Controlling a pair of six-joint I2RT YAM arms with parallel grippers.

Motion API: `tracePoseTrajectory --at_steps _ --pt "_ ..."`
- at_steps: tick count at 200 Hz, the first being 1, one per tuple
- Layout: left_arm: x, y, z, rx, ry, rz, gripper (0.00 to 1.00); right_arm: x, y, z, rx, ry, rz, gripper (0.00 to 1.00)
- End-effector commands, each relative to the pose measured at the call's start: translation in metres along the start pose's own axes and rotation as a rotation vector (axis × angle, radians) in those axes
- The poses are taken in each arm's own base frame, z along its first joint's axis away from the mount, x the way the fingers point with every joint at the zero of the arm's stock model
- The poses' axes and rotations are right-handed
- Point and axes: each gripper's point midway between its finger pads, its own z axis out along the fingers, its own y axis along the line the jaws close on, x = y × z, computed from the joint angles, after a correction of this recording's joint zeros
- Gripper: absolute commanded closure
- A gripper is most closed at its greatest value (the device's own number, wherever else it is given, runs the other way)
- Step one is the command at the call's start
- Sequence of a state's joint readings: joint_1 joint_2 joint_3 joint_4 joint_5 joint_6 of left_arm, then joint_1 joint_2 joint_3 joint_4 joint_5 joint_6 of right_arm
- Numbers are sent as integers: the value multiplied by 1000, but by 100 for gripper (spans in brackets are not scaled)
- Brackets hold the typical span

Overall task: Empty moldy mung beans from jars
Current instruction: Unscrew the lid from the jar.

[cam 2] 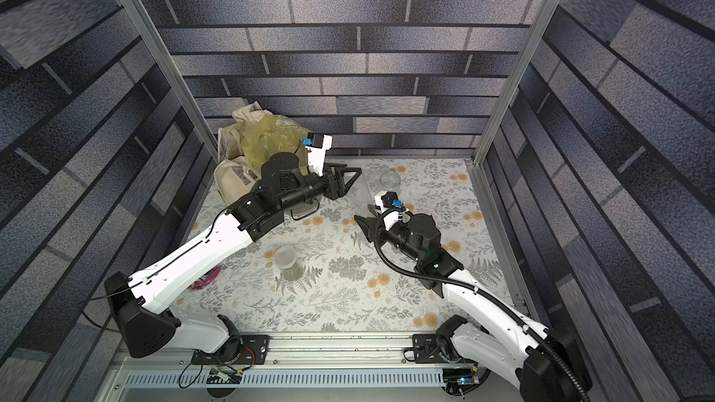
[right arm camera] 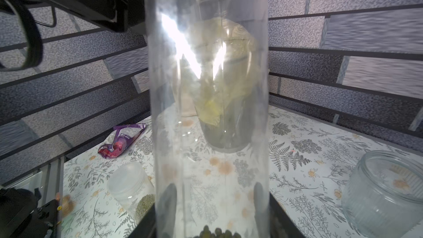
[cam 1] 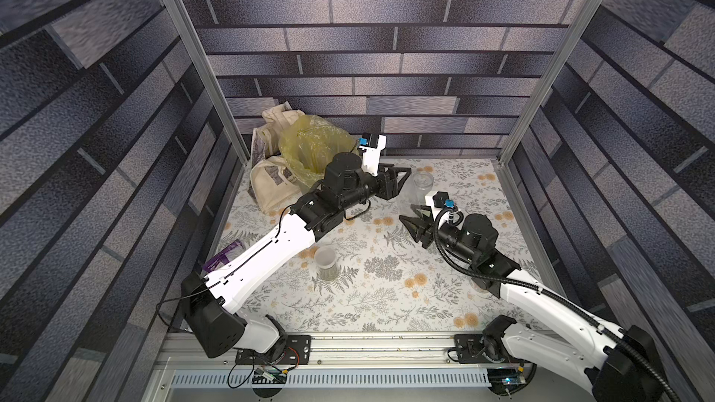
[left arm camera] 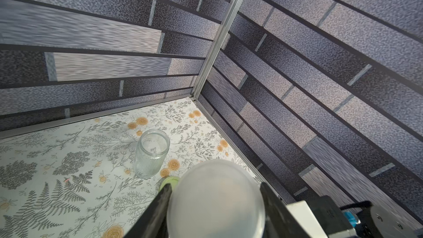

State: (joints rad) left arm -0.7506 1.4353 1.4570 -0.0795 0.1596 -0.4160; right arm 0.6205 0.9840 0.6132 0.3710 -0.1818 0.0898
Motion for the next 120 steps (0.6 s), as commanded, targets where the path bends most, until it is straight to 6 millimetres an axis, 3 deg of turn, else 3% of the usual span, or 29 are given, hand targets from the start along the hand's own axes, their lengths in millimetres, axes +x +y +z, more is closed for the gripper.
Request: tracePoseTrajectory --at_steps 1,25,55,94,120 --pt "40 30 5 -146 151 16 42 -34 -31 -6 201 -94 17 65" --pt "39 32 7 -153 143 2 42 -32 -40 -9 263 -85 25 65" --pt "37 28 8 -129 135 -5 40 -33 -29 -10 191 -130 40 63" --pt "21 16 2 -2 43 -38 10 -28 -21 -7 145 -102 52 62" --pt "5 13 -8 77 -31 -74 5 -22 -19 -4 127 -76 60 63"
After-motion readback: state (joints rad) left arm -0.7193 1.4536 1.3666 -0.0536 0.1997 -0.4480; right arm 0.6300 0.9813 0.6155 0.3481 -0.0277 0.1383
